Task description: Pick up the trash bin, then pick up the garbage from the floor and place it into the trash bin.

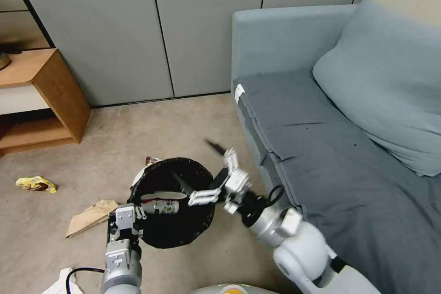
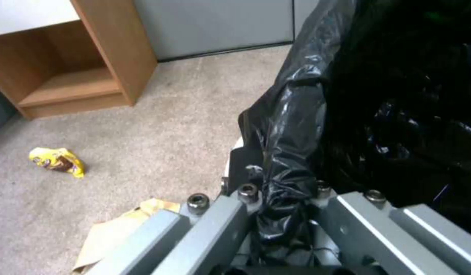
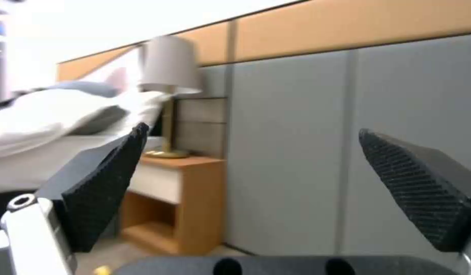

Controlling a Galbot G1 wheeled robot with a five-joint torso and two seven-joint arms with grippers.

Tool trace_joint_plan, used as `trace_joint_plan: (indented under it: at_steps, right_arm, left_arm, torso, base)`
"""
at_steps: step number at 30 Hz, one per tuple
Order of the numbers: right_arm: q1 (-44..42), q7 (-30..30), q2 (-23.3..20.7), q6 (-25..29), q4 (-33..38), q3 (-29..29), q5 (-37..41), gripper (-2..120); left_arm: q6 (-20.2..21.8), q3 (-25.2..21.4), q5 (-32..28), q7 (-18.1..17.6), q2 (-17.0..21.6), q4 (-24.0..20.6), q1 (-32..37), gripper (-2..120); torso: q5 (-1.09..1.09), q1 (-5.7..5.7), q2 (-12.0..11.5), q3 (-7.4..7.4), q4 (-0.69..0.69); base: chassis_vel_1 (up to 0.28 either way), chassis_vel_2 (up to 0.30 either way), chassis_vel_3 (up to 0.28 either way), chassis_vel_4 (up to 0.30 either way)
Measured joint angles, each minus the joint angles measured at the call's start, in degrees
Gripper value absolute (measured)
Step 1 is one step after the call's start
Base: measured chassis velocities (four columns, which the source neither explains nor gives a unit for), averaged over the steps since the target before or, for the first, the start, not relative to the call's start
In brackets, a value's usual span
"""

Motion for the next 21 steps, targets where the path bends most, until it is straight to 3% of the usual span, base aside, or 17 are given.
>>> trace_joint_plan:
  at_steps: [3, 11, 21]
  right_arm:
    - [-4.95, 4.70, 3.25, -0.29, 0.56, 3.11, -3.83, 100]
    - [-10.63, 9.06, 8.97, 1.86, -3.07, 5.87, -8.88, 100]
    - [-11.93, 11.63, 10.31, 2.34, -5.00, 6.06, -10.28, 100]
  left_arm:
    - [-0.11, -0.28, -0.46, 0.01, 0.11, -0.04, 0.07, 0]
    - [-0.44, -0.85, -2.34, -0.26, 0.02, -2.02, 0.77, 0]
    - [-0.90, -1.33, -3.39, -0.28, 0.08, -3.25, 1.36, 0]
  torso:
    - [0.00, 0.00, 0.00, 0.00, -0.01]
    - [0.00, 0.00, 0.00, 0.00, 0.00]
    - [0.00, 0.00, 0.00, 0.00, 0.01]
  base:
    - [0.000, 0.000, 0.000, 0.000]
    - [0.000, 0.000, 0.000, 0.000]
    - [0.000, 0.000, 0.000, 0.000]
